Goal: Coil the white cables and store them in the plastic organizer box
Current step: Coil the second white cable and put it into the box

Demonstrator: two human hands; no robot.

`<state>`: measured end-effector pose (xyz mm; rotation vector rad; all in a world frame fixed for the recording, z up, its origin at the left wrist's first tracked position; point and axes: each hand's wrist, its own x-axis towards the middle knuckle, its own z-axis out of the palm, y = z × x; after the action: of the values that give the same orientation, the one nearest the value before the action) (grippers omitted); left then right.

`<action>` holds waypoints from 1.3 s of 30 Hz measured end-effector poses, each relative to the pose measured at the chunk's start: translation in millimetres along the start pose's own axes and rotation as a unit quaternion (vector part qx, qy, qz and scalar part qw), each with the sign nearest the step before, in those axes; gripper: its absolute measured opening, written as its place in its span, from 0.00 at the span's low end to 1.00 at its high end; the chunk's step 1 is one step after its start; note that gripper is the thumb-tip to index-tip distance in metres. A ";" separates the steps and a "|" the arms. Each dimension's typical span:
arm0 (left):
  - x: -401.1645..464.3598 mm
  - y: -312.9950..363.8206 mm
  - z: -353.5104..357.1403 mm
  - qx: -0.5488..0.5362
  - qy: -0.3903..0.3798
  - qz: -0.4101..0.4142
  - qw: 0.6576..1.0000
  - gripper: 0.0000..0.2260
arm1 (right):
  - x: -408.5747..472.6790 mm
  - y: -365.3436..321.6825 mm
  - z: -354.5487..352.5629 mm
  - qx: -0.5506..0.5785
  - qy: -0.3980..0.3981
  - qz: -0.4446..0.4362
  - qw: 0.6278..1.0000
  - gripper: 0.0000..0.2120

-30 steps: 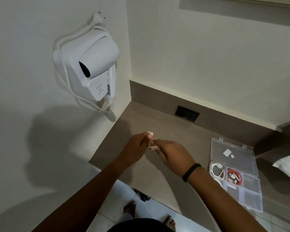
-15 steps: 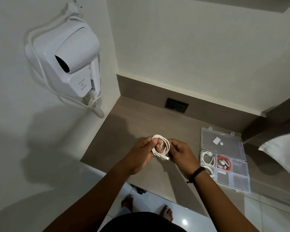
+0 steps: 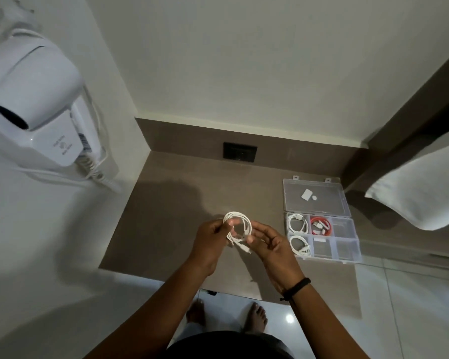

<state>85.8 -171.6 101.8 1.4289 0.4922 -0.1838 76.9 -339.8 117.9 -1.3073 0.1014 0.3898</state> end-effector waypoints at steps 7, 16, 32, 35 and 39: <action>0.7 -12.2 44.6 -0.190 -0.148 -0.150 0.959 0.10 | -26.7 11.6 -28.6 0.146 0.054 0.041 0.987 0.14; 6.6 -50.1 96.5 0.112 -0.163 -0.056 0.979 0.09 | -46.4 26.4 -82.0 0.173 0.205 0.021 0.963 0.15; 54.6 -103.5 226.9 0.435 -0.110 0.280 0.849 0.12 | -4.0 34.0 -243.1 -0.339 0.305 0.076 0.887 0.10; 60.2 -113.1 222.2 0.457 -0.112 0.299 0.830 0.15 | 5.8 34.3 -246.4 -0.382 0.289 0.090 0.874 0.09; 57.0 -118.6 218.0 0.385 -0.112 0.258 0.879 0.14 | 13.3 32.4 -240.0 -0.469 0.276 0.090 0.834 0.11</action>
<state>134.7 -392.1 -16.0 2.2322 -0.2101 -0.1121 113.2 -558.9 20.3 -2.3828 0.5805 0.1959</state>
